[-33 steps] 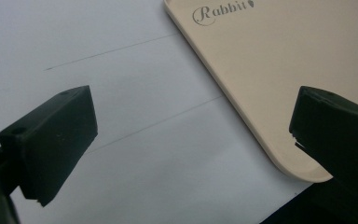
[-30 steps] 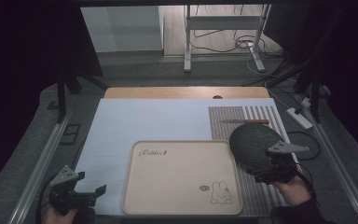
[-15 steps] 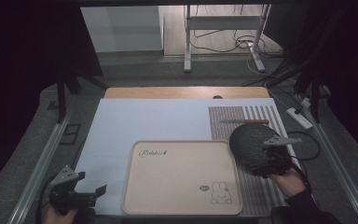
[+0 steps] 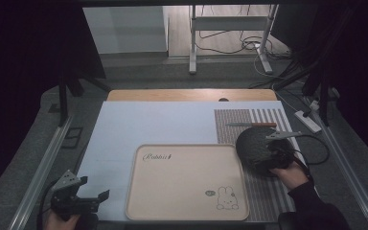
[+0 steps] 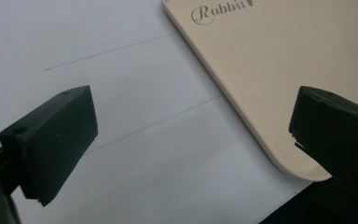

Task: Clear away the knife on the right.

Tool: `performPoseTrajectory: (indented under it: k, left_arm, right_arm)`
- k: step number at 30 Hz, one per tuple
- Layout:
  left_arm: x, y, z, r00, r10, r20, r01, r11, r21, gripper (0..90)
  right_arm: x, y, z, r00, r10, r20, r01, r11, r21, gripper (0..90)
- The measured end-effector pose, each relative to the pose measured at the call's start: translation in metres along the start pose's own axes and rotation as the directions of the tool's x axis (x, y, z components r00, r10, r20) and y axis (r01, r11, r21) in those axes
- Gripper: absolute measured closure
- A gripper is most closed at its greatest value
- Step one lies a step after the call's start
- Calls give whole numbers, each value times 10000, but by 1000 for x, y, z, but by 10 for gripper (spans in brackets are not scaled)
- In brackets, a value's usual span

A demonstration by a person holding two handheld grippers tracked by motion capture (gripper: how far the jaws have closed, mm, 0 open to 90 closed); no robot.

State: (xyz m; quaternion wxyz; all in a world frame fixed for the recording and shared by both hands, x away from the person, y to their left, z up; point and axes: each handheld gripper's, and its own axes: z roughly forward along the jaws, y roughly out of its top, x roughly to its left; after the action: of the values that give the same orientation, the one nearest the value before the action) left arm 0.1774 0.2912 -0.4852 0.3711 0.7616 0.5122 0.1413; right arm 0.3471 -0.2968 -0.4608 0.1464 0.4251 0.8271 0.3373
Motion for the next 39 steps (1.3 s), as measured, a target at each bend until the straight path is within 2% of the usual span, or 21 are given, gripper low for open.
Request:
performPoseTrajectory:
  k: [6,18,39]
  left_arm:
    - [0,0,0,10000,16,-3,-16,10000,8,12]
    - [0,0,0,10000,25,-8,-25,10000,12,12]
    - [0,0,0,10000,16,7,-16,10000,1,11]
  right_arm:
    - [-6,5,8,9999,-82,78,80,9998,192,0]
    - [-26,19,28,9995,161,288,-177,9982,577,0]
    - [-47,42,59,9973,552,492,-602,9924,1070,0]
